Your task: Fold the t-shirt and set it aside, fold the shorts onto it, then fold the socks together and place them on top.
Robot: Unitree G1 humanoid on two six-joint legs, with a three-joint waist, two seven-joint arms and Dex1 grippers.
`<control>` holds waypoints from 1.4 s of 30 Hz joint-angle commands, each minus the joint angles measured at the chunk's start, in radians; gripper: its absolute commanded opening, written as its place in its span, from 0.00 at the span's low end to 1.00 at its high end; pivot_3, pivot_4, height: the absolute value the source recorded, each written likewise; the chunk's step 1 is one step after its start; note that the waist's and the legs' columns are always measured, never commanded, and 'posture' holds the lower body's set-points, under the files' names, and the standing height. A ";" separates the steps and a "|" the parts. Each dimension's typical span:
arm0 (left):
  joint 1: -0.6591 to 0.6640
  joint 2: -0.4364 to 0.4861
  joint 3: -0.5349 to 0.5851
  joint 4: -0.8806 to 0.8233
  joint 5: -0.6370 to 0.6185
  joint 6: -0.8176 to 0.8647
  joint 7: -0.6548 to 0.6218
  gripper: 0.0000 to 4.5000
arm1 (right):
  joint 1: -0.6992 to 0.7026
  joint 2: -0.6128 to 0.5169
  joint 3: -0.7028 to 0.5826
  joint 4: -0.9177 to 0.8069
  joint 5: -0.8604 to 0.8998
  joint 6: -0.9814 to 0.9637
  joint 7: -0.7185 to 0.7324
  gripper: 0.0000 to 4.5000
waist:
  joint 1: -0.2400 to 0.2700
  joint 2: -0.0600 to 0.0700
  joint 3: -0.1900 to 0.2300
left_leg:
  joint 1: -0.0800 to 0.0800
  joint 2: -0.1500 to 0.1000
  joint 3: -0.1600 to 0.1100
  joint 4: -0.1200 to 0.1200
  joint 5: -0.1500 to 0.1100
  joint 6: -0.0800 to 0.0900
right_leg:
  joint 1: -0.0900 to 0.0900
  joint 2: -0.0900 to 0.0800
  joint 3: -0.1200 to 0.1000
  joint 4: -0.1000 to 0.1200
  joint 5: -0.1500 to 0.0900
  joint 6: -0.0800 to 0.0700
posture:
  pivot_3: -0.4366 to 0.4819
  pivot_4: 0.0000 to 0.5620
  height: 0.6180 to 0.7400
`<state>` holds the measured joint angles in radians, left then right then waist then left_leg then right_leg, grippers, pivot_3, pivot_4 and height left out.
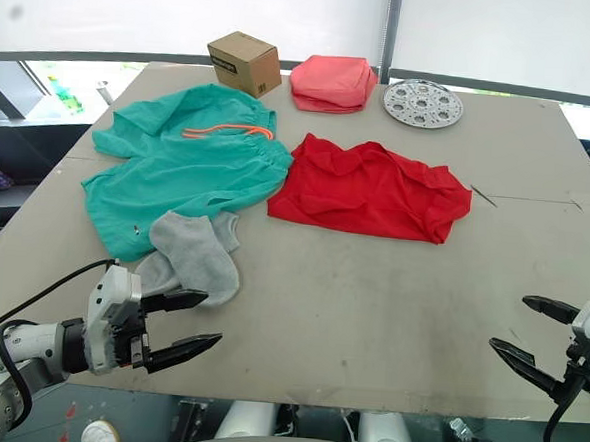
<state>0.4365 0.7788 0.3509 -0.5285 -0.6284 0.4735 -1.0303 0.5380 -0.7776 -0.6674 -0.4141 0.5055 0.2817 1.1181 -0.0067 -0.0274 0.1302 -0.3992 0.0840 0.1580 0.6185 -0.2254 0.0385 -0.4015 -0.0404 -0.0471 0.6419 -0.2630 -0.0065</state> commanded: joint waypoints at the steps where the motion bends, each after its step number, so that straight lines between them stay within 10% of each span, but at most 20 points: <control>1: -0.031 -0.006 0.004 0.009 -0.024 0.006 0.009 0.99 | -0.026 0.012 0.005 -0.024 0.022 -0.002 -0.026 1.00 | 0.000 0.000 0.000 | 0.000 0.000 0.000 0.000 0.000 0.000 | 0.000 0.000 0.000 0.000 0.000 0.000 | 0.48 0.27 1.00; 10: -0.352 -0.073 -0.076 0.059 -0.073 0.158 0.215 0.99 | -0.202 0.049 0.119 -0.130 0.106 0.097 -0.180 1.00 | 0.003 0.000 -0.001 | 0.000 -0.001 -0.001 0.001 0.000 0.000 | 0.001 0.000 0.000 0.000 0.002 -0.003 | 0.48 0.27 1.00; 23: -1.081 -0.251 -0.612 0.699 0.530 -0.181 0.315 0.99 | -0.595 0.078 0.487 -0.095 -0.073 0.263 -0.465 1.00 | 0.019 -0.001 -0.001 | -0.002 -0.005 -0.003 0.010 0.002 0.006 | 0.005 0.003 0.002 0.001 0.003 0.006 | 0.48 0.27 1.00; 42: -1.365 -0.277 -0.668 1.345 0.791 -0.703 0.287 0.99 | -0.616 0.154 0.562 -0.192 -0.086 0.261 -0.516 1.00 | 0.019 -0.002 -0.001 | -0.007 -0.005 -0.005 0.018 -0.002 0.013 | 0.004 0.004 -0.001 0.005 0.003 0.007 | 0.48 0.27 1.00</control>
<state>-0.9043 0.5031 -0.3225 0.7890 0.1413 -0.1815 -0.7547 -0.0778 -0.6231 -0.0852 -0.5571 0.4023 0.5604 0.6038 0.0125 -0.0289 0.1291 -0.4068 0.0784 0.1525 0.6362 -0.2270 0.0516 -0.3979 -0.0355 -0.0483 0.6474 -0.2598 0.0008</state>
